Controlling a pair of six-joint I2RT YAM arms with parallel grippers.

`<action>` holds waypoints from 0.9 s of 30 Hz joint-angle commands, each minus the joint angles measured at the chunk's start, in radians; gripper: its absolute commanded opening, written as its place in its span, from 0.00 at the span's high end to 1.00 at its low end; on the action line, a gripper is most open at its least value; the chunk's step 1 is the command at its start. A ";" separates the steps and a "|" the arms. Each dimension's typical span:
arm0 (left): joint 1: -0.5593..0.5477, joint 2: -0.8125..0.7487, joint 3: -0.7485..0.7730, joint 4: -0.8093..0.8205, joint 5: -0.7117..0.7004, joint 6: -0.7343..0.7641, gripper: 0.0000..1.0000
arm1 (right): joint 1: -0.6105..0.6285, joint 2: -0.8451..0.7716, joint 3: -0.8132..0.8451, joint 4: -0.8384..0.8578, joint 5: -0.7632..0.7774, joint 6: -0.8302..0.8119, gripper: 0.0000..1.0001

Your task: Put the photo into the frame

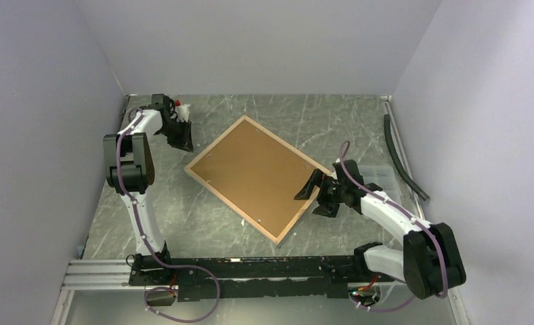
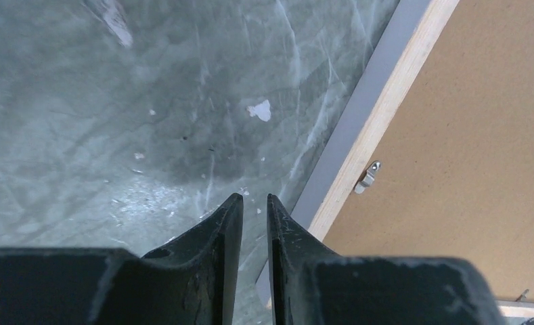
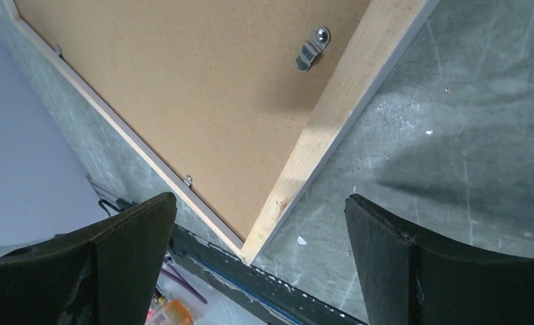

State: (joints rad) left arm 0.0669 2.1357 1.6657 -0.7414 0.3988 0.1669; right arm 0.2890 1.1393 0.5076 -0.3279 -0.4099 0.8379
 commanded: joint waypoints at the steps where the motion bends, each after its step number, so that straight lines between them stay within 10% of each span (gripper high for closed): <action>1: 0.002 -0.005 -0.053 -0.014 0.064 0.010 0.75 | -0.002 0.063 0.029 0.104 -0.037 -0.010 0.00; 27: -0.017 -0.380 -0.468 -0.290 0.256 0.429 0.80 | -0.179 0.413 0.585 -0.060 0.212 -0.210 0.00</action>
State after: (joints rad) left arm 0.0002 1.8381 1.1652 -0.9756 0.5434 0.5819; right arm 0.1104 1.6272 0.9974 -0.3637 -0.2977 0.6426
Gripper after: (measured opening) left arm 0.197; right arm 0.998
